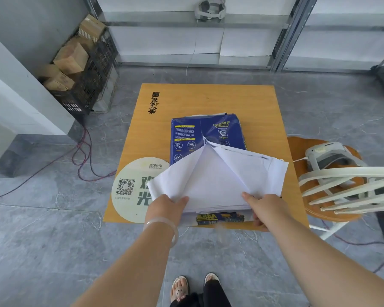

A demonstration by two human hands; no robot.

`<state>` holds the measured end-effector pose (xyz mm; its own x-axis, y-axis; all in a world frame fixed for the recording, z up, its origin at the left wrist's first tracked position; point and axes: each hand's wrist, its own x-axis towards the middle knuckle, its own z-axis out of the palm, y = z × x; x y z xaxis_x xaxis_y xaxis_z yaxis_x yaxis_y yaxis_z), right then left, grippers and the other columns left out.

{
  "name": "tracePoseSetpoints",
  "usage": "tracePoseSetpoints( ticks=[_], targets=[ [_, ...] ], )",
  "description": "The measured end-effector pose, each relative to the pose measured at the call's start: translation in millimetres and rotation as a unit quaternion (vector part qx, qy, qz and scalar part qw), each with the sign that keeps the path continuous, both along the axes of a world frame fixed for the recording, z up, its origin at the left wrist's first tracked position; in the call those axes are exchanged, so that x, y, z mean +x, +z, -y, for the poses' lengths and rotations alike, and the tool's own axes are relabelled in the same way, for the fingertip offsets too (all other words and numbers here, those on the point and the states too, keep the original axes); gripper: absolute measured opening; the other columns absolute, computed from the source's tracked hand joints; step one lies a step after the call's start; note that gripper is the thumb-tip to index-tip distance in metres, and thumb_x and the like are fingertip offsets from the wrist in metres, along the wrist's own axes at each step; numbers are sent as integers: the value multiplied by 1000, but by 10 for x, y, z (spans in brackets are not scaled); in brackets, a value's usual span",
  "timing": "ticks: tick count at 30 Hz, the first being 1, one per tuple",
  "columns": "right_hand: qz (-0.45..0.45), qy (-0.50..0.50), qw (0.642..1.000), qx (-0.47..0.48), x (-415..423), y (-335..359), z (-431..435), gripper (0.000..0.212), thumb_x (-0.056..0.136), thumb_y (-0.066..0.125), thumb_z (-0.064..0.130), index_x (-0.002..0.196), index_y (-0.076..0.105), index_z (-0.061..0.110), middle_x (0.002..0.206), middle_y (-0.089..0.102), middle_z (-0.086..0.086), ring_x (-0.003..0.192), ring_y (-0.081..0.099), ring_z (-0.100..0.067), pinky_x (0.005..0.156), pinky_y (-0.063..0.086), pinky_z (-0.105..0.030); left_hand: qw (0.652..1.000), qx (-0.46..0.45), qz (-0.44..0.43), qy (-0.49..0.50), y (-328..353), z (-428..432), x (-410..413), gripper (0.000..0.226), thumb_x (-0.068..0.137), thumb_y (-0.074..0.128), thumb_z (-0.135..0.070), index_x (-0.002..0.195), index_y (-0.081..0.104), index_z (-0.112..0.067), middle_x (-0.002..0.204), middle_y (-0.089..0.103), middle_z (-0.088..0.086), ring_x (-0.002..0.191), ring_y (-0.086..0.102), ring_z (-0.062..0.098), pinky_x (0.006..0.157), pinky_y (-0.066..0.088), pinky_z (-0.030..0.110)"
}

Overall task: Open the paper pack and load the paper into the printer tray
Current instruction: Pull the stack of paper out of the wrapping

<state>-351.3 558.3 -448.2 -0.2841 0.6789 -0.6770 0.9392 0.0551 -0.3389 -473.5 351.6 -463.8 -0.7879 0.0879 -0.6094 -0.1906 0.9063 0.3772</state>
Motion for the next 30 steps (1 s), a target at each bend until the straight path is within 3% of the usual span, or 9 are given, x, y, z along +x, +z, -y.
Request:
tracePoseSetpoints(
  ticks=[5, 10, 17, 23, 27, 30],
  targets=[
    [1, 10, 1000, -1, 9, -62, -16, 60, 83, 54, 62, 94, 63, 4, 76, 72, -11, 56, 70, -21, 57, 62, -36, 998, 17, 39, 36, -63, -12, -20, 51, 79, 57, -60, 97, 53, -13, 84, 60, 6, 79, 63, 31, 66, 48, 35],
    [-40, 4, 998, -40, 85, -25, -9, 48, 85, 61, 52, 98, 63, 6, 79, 70, -12, 61, 71, -22, 51, 59, -32, 999, 15, 34, 33, -36, 21, 7, 52, 81, 61, -53, 106, 55, -7, 76, 53, 1, 65, 49, 18, 50, 31, 28],
    [-83, -2, 993, -80, 218, -38, 24, 36, 84, 69, 38, 100, 61, 7, 83, 70, -9, 64, 70, -20, 48, 56, -29, 999, 22, 18, 40, 48, 79, 137, 38, 80, 66, -45, 90, 50, -12, 76, 53, 1, 63, 48, 15, 51, 31, 27],
    [-138, -91, 974, -154, 288, -96, 42, 42, 82, 74, 27, 112, 56, 5, 79, 73, -8, 61, 71, -17, 44, 52, -26, 995, 53, 20, 83, 70, 74, 237, 34, 80, 67, -39, 87, 45, -13, 84, 57, 6, 63, 50, 18, 50, 34, 28],
    [-173, -147, 954, -198, 298, -106, 42, 32, 83, 74, 18, 104, 54, 5, 81, 72, -14, 60, 70, -17, 43, 53, -26, 982, 109, 35, 148, 22, 128, 253, 26, 78, 66, -36, 80, 48, -19, 88, 68, 9, 76, 64, 30, 75, 55, 39],
    [-183, -157, 948, -208, 306, -115, 37, 25, 83, 74, 16, 95, 55, 6, 80, 71, -16, 60, 69, -19, 46, 55, -27, 963, 175, 55, 199, 5, 195, 259, 18, 80, 67, -25, 84, 55, -13, 79, 74, 14, 66, 61, 26, 81, 57, 44]
  ],
)
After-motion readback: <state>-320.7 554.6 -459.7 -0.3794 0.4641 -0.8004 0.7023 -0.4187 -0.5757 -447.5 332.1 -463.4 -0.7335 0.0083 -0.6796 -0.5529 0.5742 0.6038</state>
